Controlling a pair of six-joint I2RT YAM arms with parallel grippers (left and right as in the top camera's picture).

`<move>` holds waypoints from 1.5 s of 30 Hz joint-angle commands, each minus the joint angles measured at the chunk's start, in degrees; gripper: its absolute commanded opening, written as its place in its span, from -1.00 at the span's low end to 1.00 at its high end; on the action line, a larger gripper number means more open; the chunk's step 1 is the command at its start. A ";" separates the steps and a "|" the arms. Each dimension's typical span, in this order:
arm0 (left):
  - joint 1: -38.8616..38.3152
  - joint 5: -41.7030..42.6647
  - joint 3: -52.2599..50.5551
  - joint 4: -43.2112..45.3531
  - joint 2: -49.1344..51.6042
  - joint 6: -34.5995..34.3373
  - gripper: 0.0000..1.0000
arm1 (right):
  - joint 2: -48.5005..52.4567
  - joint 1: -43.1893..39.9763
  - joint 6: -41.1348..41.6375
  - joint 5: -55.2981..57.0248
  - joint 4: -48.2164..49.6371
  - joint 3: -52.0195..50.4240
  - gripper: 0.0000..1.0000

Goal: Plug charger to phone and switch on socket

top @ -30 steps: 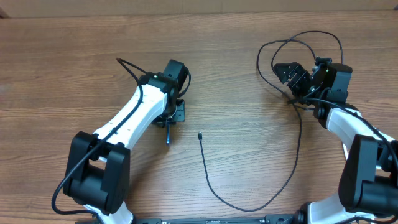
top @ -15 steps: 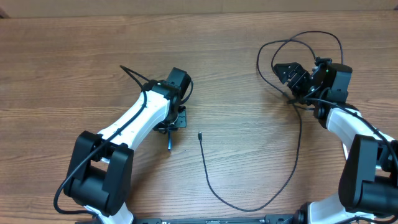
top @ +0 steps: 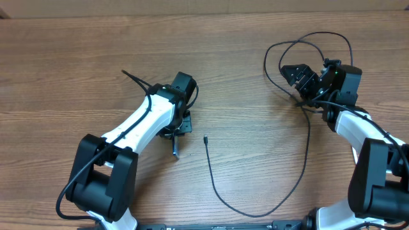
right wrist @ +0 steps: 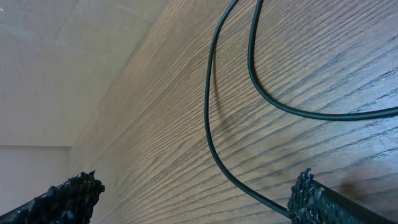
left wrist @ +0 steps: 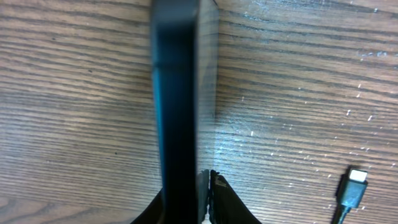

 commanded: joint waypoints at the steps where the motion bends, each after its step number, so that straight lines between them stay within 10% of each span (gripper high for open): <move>1: -0.28 -0.33 -0.26 -0.13 -0.90 -2.36 -0.67 | 0.17 -0.17 -0.68 0.59 0.17 0.20 1.00; 23: -0.28 -1.57 -0.26 0.35 -0.90 -8.37 -0.74 | 0.17 -0.17 -0.68 0.57 0.17 0.20 1.00; 34: -0.96 4.46 -0.26 5.95 -0.90 8.44 -0.92 | 0.17 -0.17 -0.68 0.57 0.17 0.20 1.00; 45: -1.79 4.15 -0.26 3.58 -0.90 6.19 -0.92 | 0.17 -0.17 -0.68 0.57 0.17 0.20 1.00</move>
